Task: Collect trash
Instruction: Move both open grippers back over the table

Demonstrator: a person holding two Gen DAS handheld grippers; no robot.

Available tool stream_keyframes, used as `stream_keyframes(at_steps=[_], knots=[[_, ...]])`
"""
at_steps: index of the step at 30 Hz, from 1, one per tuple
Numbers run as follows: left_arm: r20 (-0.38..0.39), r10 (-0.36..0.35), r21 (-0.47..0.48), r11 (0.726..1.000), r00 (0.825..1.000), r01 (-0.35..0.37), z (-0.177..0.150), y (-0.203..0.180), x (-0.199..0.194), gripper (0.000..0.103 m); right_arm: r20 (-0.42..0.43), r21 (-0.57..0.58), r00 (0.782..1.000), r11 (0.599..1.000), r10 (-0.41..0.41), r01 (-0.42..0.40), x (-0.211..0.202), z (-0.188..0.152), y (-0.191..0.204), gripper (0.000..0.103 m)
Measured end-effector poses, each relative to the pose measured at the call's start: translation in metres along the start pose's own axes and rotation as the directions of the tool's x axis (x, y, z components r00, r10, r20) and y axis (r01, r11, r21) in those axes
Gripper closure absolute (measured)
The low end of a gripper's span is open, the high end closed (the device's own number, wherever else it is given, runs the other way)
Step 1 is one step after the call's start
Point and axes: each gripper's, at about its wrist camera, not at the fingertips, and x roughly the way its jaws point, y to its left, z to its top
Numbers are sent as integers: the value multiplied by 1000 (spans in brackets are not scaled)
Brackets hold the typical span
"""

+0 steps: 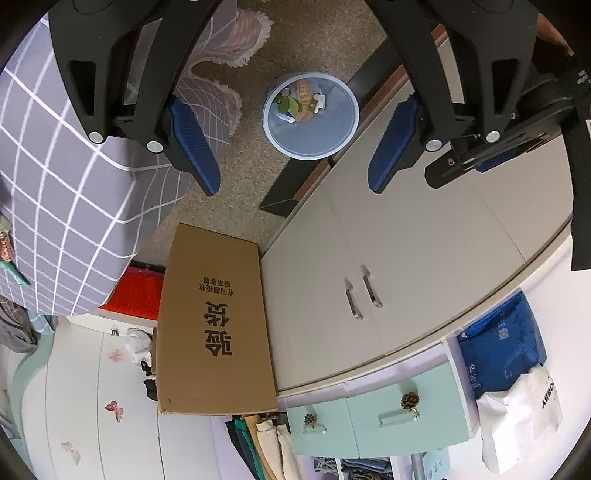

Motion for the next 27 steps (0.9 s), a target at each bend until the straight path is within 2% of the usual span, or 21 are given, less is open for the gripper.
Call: stream_keyframes(at_steps=[7,13,18,22,27], knots=[[55,-58,24,998,997,57,-3,-25,-48,20,64,21,998,1000,10,-12,-47,6,-10,22],[81,-121,99,989,989,113,-14,-71,-87,20,127,79,992,997,-26,15,-101,7,-46,21],[63,-200,158,970,978,188,-30,-121,-107,20,175,147,979,986,-104,78,-151,-1,-94,20],[14,-267,211,943,964,258,-48,-168,-115,20,202,221,962,965,-186,140,-189,-12,-139,20],[-31,-299,281,913,954,296,-70,-224,-118,20,204,352,933,911,-298,214,-230,-35,-206,19]])
